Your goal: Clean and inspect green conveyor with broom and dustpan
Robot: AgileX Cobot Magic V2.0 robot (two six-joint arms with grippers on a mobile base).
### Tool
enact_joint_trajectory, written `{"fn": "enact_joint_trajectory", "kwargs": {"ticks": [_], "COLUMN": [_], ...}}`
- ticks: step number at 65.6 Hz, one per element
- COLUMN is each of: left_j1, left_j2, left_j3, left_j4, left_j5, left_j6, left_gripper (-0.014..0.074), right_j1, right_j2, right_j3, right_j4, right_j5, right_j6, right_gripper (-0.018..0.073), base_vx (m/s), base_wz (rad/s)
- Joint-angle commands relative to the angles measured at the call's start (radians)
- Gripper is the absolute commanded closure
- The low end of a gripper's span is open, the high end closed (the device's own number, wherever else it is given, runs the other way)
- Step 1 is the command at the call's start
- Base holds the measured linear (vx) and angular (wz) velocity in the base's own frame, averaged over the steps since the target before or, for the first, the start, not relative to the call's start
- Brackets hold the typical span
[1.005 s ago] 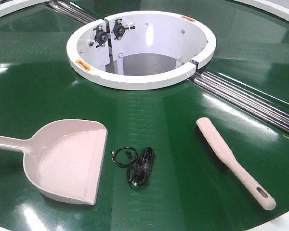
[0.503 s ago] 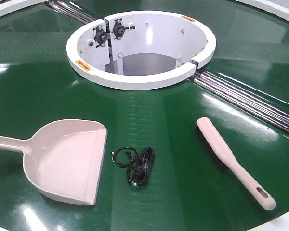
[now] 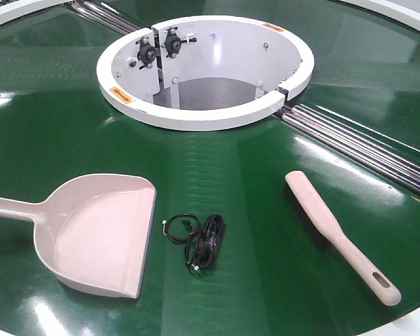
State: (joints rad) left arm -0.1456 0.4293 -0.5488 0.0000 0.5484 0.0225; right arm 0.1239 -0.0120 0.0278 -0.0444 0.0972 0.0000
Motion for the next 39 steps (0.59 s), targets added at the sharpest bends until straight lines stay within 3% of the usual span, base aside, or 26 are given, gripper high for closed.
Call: {"fn": "enact_joint_trajectory", "kwargs": {"ticks": [1,25,39], "left_j1": [0.003,0.003,0.003], "left_j2": [0.075,0.228,0.295], "left_j3": [-0.039,-0.039,-0.039], "left_j4": [0.000,0.006,0.006], "left_j5": [-0.012,0.000,0.006], "left_j6": [-0.002,-0.002,-0.002], "left_gripper": [0.0602,0.0591,0.0498], "right_j1": [-0.003,-0.003,-0.003], "right_j2": [-0.011,-0.011,-0.011], "right_j3": [0.003,0.003,0.003], "right_j4": [-0.001,-0.001,-0.001], "right_j5": [-0.077,-0.077,-0.077], "right_j6": [0.000,0.000,0.000], "right_gripper": [0.0568,0.0568,0.0568], "base_vx": [0.00,0.00,0.00], "base_wz": [0.00,0.00,0.00]}}
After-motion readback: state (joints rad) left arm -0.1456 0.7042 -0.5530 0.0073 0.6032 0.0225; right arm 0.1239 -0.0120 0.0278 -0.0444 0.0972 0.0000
